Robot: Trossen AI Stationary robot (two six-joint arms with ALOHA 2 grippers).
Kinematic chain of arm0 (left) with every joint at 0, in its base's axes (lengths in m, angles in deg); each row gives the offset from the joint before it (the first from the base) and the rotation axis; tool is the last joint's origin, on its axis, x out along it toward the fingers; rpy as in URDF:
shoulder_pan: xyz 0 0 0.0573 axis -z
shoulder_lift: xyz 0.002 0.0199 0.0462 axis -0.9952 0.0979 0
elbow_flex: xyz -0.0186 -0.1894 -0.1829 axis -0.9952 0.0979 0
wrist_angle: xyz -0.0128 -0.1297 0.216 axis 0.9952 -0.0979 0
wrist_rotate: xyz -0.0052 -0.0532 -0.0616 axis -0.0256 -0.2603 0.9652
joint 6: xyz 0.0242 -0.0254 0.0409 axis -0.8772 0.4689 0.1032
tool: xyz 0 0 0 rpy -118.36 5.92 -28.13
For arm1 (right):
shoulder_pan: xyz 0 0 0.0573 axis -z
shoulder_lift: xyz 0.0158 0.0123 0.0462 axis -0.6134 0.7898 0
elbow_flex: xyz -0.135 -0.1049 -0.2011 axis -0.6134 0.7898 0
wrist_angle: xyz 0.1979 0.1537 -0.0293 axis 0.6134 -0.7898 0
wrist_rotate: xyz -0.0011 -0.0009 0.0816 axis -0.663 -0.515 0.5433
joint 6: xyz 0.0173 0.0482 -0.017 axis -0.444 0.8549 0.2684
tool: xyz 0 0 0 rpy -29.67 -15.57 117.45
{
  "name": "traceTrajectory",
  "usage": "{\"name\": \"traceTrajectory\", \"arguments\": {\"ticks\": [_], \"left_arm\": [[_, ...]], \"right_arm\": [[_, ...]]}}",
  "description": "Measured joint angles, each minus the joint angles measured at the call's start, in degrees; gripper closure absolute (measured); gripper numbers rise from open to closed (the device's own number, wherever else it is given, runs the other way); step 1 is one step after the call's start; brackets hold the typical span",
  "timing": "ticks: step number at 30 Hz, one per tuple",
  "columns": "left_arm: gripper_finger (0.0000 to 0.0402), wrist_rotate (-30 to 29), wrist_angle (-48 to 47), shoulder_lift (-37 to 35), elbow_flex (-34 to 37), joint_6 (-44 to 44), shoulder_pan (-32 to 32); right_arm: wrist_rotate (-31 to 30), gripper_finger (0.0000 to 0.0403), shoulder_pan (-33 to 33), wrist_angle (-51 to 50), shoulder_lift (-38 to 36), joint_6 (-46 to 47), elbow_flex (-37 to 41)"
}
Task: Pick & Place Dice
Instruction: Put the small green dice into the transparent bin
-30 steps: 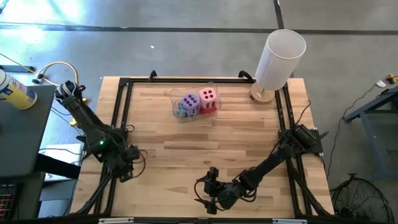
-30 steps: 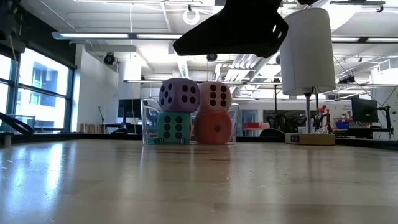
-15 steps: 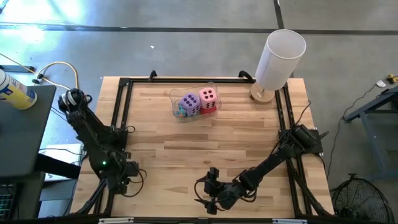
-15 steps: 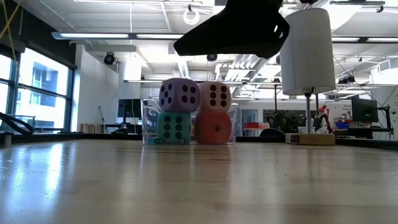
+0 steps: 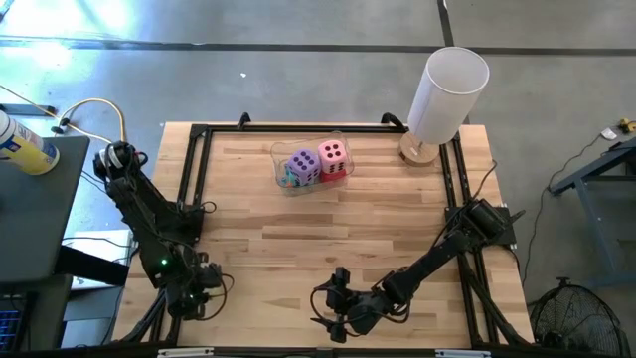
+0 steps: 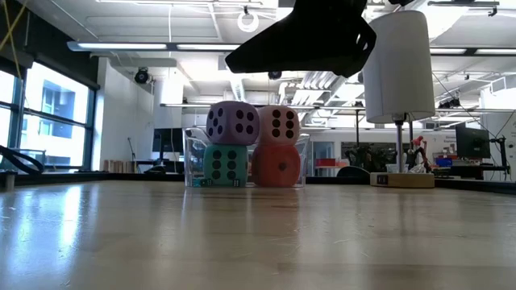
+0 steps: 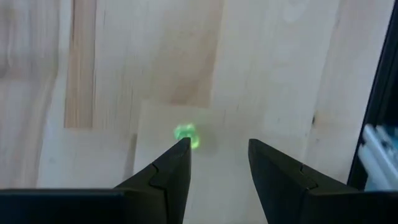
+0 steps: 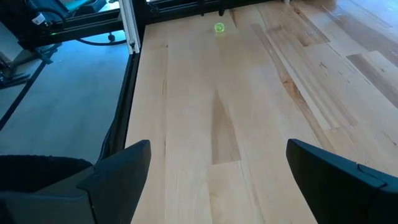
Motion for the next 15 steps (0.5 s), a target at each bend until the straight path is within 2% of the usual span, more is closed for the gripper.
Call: {"name": "traceTrajectory", "arguments": {"ticks": [3,7,15], "left_arm": [[0.0248,-2.1,0.3,0.0,0.0,1.7,0.0],[0.0248,-2.4,0.2,0.0,0.0,3.0,0.0],[0.0248,-2.3,0.0,0.0,0.0,11.2,0.0]], "right_arm": [[0.0,0.0037,0.0,0.0,0.0,0.0,0.0],[0.0,0.0037,0.0,0.0,0.0,0.0,0.0],[0.0,0.0037,0.0,0.0,0.0,-0.1,0.0]]}}
